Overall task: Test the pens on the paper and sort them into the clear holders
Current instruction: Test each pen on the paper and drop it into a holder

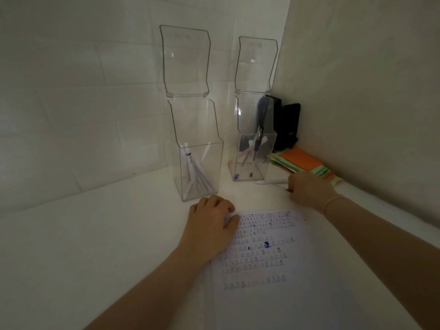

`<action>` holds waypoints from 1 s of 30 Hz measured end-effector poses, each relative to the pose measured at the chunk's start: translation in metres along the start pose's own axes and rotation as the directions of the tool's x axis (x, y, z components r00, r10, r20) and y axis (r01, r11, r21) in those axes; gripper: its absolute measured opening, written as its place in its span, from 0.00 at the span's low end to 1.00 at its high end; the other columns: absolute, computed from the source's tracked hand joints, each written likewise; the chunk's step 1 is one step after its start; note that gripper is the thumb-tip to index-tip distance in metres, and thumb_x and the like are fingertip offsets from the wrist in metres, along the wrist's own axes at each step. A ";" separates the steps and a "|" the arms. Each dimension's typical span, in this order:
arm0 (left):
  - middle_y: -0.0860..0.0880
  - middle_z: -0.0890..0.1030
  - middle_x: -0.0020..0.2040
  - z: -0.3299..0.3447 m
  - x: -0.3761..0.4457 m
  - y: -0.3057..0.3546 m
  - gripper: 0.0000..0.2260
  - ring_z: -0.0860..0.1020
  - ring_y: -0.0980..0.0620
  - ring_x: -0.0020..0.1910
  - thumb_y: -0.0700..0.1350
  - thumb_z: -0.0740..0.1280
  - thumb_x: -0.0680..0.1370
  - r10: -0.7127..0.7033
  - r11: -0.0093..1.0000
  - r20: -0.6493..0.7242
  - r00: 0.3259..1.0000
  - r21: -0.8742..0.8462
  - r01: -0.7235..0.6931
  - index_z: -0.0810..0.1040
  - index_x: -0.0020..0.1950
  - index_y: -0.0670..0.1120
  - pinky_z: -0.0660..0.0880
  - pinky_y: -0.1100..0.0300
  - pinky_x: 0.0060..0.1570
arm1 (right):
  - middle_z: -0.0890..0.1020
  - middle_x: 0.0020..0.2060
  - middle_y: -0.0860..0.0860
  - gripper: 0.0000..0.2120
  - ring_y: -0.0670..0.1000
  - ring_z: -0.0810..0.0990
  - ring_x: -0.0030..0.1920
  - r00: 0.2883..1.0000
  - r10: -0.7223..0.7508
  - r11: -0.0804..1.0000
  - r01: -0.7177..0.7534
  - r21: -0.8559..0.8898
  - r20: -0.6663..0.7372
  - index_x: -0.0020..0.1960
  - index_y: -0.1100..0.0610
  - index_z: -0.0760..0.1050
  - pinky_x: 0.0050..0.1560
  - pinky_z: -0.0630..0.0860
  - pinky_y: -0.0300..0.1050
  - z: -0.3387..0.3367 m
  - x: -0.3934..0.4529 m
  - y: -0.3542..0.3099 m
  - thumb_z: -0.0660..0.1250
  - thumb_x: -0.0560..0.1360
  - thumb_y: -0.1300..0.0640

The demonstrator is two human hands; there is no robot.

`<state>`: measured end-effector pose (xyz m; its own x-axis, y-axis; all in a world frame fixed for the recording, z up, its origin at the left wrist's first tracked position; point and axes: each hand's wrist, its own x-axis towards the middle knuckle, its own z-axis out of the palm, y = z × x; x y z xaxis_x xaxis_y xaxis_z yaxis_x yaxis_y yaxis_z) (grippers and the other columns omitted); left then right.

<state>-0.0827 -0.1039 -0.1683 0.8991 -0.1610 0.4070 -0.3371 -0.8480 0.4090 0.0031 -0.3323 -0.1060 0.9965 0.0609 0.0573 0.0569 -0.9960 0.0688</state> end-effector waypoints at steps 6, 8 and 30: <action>0.53 0.77 0.54 -0.009 0.002 0.008 0.15 0.74 0.54 0.55 0.56 0.57 0.78 -0.003 0.995 -0.149 0.989 -0.104 -0.013 0.77 0.54 0.50 0.64 0.60 0.59 | 0.76 0.31 0.56 0.08 0.51 0.77 0.30 0.989 0.134 0.406 -0.003 0.914 -0.056 0.37 0.61 0.71 0.32 0.79 0.41 -0.048 -0.025 -0.016 0.69 0.71 0.66; 0.55 0.78 0.53 -0.018 0.002 0.020 0.20 0.75 0.56 0.53 0.59 0.52 0.78 0.064 0.977 -0.180 0.982 -0.191 -0.099 0.77 0.55 0.50 0.68 0.59 0.57 | 0.77 0.28 0.55 0.09 0.48 0.78 0.26 0.998 0.067 0.127 -0.027 0.992 0.018 0.35 0.62 0.72 0.28 0.78 0.39 -0.056 -0.047 -0.024 0.66 0.72 0.69; 0.53 0.71 0.27 -0.040 -0.007 0.073 0.15 0.68 0.58 0.23 0.58 0.54 0.79 0.292 0.901 0.199 0.936 -0.386 -0.199 0.68 0.58 0.50 0.64 0.66 0.26 | 0.79 0.33 0.63 0.03 0.56 0.80 0.30 0.987 -0.151 0.001 -0.064 0.998 0.063 0.42 0.64 0.72 0.31 0.79 0.43 -0.066 -0.128 -0.019 0.63 0.75 0.67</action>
<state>-0.1248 -0.1446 -0.1089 0.7985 -0.4983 0.3379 -0.5902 -0.5370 0.6027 -0.1292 -0.3163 -0.0488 0.9784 0.2059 -0.0167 -0.0023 -0.0697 -0.9976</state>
